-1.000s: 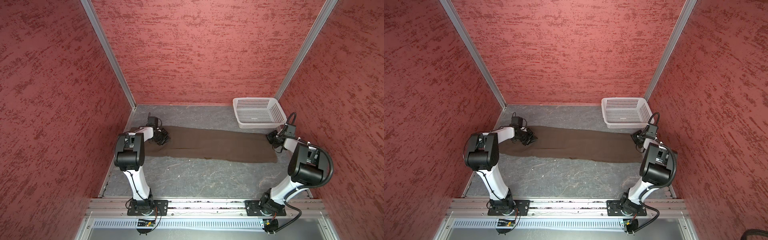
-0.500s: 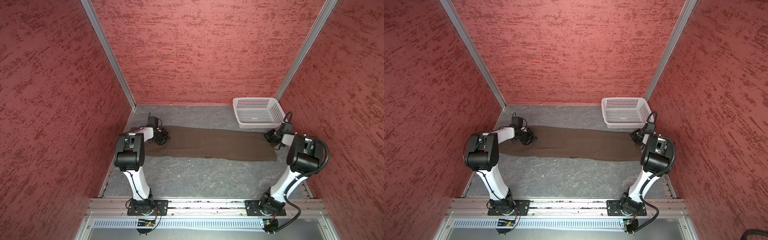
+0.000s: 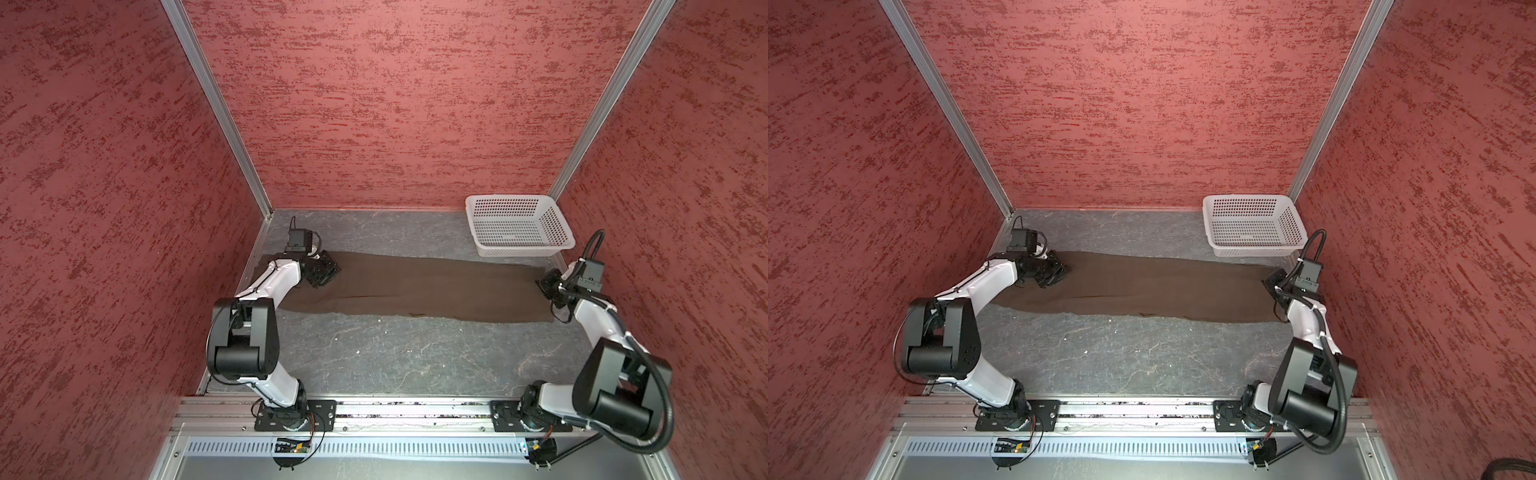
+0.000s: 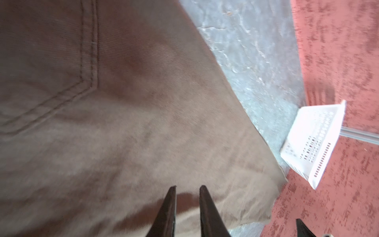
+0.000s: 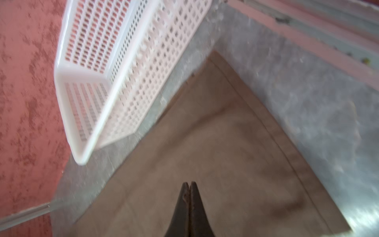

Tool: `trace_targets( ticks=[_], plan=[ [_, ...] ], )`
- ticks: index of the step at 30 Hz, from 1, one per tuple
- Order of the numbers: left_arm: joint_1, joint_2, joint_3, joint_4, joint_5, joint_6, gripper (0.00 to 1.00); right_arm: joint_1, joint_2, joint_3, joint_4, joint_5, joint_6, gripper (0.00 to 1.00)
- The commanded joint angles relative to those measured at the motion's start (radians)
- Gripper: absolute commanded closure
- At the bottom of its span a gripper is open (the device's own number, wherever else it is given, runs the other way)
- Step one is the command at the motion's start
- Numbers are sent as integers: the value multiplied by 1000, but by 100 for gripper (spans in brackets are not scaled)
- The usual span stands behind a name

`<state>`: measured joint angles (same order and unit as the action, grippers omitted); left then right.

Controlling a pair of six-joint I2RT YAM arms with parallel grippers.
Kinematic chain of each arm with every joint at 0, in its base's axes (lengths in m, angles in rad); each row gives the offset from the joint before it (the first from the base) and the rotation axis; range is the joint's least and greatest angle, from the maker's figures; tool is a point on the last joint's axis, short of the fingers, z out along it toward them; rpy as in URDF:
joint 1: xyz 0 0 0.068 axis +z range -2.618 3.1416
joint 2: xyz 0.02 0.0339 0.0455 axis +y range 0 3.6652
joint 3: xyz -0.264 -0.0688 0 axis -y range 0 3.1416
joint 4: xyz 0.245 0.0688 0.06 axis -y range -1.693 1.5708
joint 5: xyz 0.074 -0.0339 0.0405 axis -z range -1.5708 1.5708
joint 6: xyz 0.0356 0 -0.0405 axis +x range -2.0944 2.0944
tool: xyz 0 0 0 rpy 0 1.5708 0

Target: Fold and stack the trousers

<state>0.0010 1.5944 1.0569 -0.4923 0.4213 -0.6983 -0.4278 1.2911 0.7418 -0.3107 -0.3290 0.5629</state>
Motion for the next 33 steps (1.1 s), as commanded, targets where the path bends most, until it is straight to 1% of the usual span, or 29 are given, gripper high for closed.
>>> trace_targets(
  ticks=[1,3,5,6,8,11,12,14,17,19,23,25,26,28,30,33],
  plan=[
    [9,-30,-64,-32,1,34,78,3,-20,-71,-109,-11,-64,100],
    [42,-57,-118,-9,31,25,78,0,-6,-87,-109,-30,-69,100],
    [98,-87,-188,29,79,11,78,-10,34,-89,-107,-84,-66,100],
    [121,-102,-215,43,95,10,77,-13,53,-90,-99,-104,-61,98],
    [171,-133,-266,48,103,20,76,-31,84,-99,-77,-137,-40,96],
    [209,-154,-307,27,99,48,75,-71,87,-129,-49,-160,-16,95],
    [214,-154,-318,21,99,55,75,-89,79,-135,-49,-165,-15,96],
    [220,-155,-344,19,87,64,76,-167,54,-152,-63,-175,-8,97],
    [239,-152,-385,33,79,71,76,-287,19,-188,-70,-190,-10,95],
    [266,-143,-402,31,76,76,77,-345,23,-202,-74,-215,-28,95],
    [318,-147,-433,14,67,82,77,-401,51,-205,-77,-278,-36,96],
    [324,-174,-439,1,72,73,78,-407,40,-197,-82,-277,-41,96],
    [316,-201,-436,0,85,67,78,-407,27,-197,-82,-279,-40,94],
    [272,-265,-414,-18,74,51,78,-407,0,-208,-59,-306,-26,83],
    [180,-323,-363,-45,15,41,77,-406,-12,-216,-32,-330,-20,71],
    [-8,-343,-246,-77,-102,30,76,-400,-11,-231,8,-367,-18,57]
  ],
)
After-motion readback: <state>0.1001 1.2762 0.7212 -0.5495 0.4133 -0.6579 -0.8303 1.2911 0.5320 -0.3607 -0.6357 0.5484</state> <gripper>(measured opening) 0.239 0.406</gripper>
